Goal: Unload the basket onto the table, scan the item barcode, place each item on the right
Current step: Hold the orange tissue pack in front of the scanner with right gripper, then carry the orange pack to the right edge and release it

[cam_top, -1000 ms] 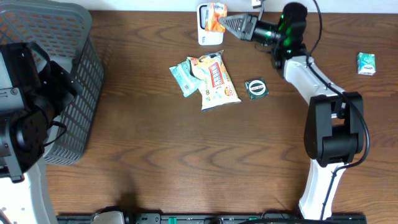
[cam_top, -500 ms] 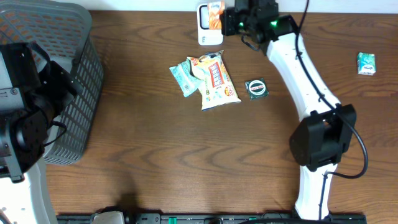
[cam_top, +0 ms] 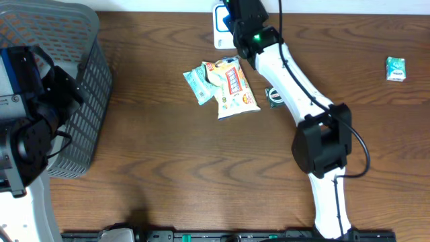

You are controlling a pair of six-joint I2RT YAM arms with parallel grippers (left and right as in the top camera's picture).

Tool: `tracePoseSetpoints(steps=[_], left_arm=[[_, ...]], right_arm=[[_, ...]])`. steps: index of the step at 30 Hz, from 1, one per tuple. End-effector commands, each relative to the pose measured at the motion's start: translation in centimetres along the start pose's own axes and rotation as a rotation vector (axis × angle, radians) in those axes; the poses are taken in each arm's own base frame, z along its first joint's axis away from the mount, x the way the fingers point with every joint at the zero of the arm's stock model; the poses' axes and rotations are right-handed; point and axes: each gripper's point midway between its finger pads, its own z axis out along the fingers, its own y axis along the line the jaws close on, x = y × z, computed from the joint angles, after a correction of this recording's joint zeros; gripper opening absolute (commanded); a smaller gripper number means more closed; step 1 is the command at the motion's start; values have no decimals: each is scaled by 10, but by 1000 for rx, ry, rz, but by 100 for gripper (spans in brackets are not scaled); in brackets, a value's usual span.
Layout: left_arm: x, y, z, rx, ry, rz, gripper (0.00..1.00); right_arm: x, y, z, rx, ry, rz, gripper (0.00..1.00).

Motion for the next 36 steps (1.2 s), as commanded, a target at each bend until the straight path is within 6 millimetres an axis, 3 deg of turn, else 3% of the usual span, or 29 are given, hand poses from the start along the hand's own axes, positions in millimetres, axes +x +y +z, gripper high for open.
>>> tracePoseSetpoints(steps=[1, 4, 13, 24, 28, 33, 36], left_arm=[[-2, 1, -1, -3, -6, -14, 98], [-2, 1, -1, -4, -5, -13, 98], [-2, 1, -1, -4, -5, -13, 98], [-2, 1, -1, -4, -5, -13, 98], [-2, 1, -1, -3, -6, -14, 98], [-2, 1, -1, -4, -5, -13, 98], [-2, 1, -1, -4, -5, -13, 98]], right_arm=[[-13, 7, 13, -1, -84, -131, 1], [-17, 15, 24, 10, -134, -207, 1], [20, 53, 60, -17, -100, -400, 1], [21, 63, 62, -42, -111, -433, 1], [15, 40, 60, 62, -90, -330, 1], [5, -5, 46, 145, -74, -136, 1], [11, -38, 37, 156, -33, -42, 1]])
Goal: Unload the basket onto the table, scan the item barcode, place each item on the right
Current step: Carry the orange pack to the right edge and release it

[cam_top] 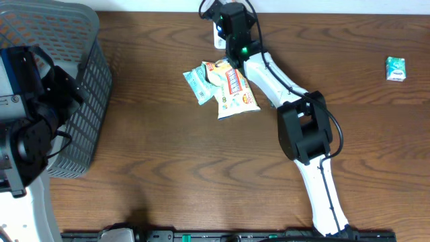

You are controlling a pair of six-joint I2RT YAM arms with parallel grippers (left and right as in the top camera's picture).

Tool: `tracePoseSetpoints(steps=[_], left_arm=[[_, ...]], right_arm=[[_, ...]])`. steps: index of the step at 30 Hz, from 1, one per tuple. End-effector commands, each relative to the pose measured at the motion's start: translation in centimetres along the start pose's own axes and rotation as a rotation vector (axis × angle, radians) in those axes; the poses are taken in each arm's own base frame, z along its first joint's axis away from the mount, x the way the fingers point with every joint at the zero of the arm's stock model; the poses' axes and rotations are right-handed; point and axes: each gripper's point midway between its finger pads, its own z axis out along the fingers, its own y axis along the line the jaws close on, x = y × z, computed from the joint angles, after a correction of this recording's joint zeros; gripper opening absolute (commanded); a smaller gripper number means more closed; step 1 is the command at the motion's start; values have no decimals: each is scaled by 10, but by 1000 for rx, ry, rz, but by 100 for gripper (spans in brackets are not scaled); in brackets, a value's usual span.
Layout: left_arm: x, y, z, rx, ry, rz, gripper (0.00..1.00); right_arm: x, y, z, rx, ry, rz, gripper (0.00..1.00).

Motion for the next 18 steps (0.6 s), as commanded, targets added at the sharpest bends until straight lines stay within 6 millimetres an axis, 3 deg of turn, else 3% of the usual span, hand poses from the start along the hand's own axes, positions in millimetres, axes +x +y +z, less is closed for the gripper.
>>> tracePoseSetpoints(steps=[1, 5, 8, 9, 13, 18], left_arm=[[-2, 1, -1, -3, -6, -14, 98], [-2, 1, -1, -3, -6, -14, 98], [-2, 1, -1, -3, -6, -14, 98], [-2, 1, -1, -3, -5, -14, 98], [-2, 1, -1, -3, -6, -14, 98], [-2, 1, -1, -3, -6, -14, 98]], right_arm=[[-4, -94, -27, 119, 13, 241, 1], [51, -135, -33, 120, 162, 324, 1], [107, -158, -36, 115, 310, 348, 1], [152, -170, -39, 105, 425, 360, 1], [246, -195, -56, 107, 659, 448, 1], [335, -230, -82, 175, 840, 602, 1]])
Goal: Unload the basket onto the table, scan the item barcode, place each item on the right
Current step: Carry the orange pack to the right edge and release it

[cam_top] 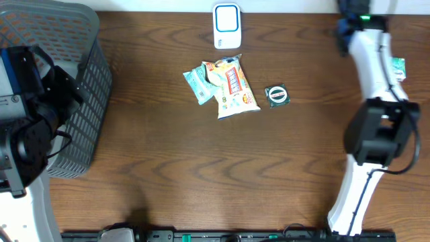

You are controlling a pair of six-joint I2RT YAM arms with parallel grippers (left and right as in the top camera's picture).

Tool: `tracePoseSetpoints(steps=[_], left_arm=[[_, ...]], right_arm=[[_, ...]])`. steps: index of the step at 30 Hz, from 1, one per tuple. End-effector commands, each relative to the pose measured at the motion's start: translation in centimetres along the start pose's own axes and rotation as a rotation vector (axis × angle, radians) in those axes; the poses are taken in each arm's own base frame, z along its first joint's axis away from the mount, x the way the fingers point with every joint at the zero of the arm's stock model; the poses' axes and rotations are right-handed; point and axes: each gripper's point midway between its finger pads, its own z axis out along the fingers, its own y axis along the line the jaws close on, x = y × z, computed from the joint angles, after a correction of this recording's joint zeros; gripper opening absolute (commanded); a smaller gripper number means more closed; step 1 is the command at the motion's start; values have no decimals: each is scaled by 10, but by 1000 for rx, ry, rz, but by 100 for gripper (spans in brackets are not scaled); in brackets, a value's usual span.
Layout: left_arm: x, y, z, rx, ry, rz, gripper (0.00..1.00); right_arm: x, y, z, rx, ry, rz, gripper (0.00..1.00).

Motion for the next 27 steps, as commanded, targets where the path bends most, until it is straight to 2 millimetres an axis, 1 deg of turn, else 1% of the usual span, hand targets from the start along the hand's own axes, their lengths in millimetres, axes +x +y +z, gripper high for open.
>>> tracePoseSetpoints(steps=[1, 2, 4, 5, 6, 7, 9, 12, 14, 15, 17, 19, 22, 24, 27], left_arm=[[-2, 1, -1, -3, -5, -13, 98], [-2, 1, -1, -3, -5, -13, 98], [-2, 1, -1, -3, -5, -13, 98], [-2, 1, -1, -4, -5, -13, 98], [-2, 1, -1, -3, -5, -13, 98], [-2, 1, -1, -4, -5, -13, 98], [-2, 1, -1, -3, -5, -13, 98], [-2, 1, -1, -4, -5, -13, 98], [-2, 1, -1, -3, -5, -13, 98], [-2, 1, -1, -4, -5, -13, 98], [-2, 1, -1, -3, -5, -13, 98], [-2, 1, -1, -4, -5, -13, 98], [-2, 1, -1, -3, -5, -13, 98], [-2, 1, -1, -4, -5, -13, 98], [-2, 1, -1, -3, -5, -13, 98]], right_arm=[[32, -52, 19, 52, 86, 203, 1], [43, -63, 25, 58, 112, 243, 1], [58, -76, 34, 30, 144, 316, 1], [62, -77, 38, -7, 145, 352, 13], [63, -75, 41, -68, 138, 388, 53], [62, -70, 44, -164, 124, 418, 99], [61, -66, 45, -275, 103, 455, 99], [59, -61, 44, -378, 78, 485, 99], [52, -52, 40, -453, 57, 492, 99], [47, -43, 35, -509, 41, 493, 99], [37, -23, 22, -642, 14, 492, 99], [27, 1, 2, -806, -7, 491, 99], [21, 32, -32, -1036, -3, 494, 99], [22, 49, -52, -1142, 31, 493, 99], [32, 72, -70, -1199, 118, 468, 99]])
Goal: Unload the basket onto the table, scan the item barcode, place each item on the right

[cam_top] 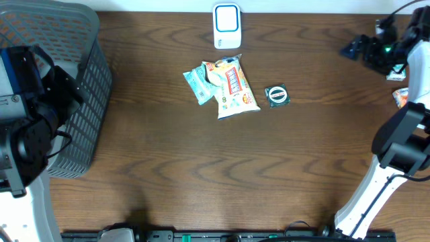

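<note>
The white barcode scanner with a blue face [227, 25] stands at the far edge of the table, in the middle. Two snack packets [228, 87] lie overlapping in front of it, with a round dark green item [276, 95] to their right. My right gripper [351, 49] hangs at the far right, pointing left, well away from the scanner and packets. Its dark fingers blur together, so its state is unclear. Only the body of my left arm [27, 128] shows at the left edge; its fingers are hidden.
A grey mesh basket [80, 101] fills the far left corner. A small orange-and-white thing [401, 96] lies at the right edge, beside the right arm [403, 141]. The arm partly covers a small pale packet [398, 75] there.
My right gripper has moved from the far right edge of the table a little nearer and lower. An orange-and-white thing now shows at the right edge. Scanner and packets lie unchanged.
My right gripper was over the scanner at the far middle and was still there at the following moment. Then the arm stood at the far right with the scanner uncovered in its place. Now the gripper hangs near the right edge. The left arm has stayed still.
</note>
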You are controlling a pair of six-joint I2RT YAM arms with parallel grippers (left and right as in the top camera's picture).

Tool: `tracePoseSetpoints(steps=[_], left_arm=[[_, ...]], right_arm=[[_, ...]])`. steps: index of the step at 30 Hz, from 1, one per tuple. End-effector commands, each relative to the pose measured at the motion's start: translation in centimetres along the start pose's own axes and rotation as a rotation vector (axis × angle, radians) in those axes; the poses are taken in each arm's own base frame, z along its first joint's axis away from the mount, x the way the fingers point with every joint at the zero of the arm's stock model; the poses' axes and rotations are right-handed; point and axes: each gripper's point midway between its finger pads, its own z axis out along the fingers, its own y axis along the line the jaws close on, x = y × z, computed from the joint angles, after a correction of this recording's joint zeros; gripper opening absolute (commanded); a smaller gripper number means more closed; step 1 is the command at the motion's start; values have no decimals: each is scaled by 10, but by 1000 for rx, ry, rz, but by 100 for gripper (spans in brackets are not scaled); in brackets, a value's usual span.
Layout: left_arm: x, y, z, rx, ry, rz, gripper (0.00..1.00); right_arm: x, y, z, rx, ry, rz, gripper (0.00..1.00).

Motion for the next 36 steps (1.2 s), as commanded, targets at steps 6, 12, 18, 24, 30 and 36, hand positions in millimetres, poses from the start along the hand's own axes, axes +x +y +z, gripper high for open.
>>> tracePoseSetpoints(steps=[6, 12, 18, 24, 30, 36], left_arm=[[-2, 1, -1, -3, -6, -14, 98], [-2, 1, -1, -3, -5, -13, 98], [-2, 1, -1, -3, -6, -14, 98], [-2, 1, -1, -3, -6, -14, 98], [-2, 1, -1, -3, -6, -14, 98], [-2, 1, -1, -3, -6, -14, 98]], right_arm=[[70, 68, 27, -90, 282, -56, 97], [126, 89, 63, 1, 477, -123, 91], [167, 95, 103, 150, 559, -110, 24], [191, 118, 116, 152, 612, -159, 1], [189, 132, 134, 163, 561, -195, 1], [172, 104, 140, 458, 424, -101, 1]])
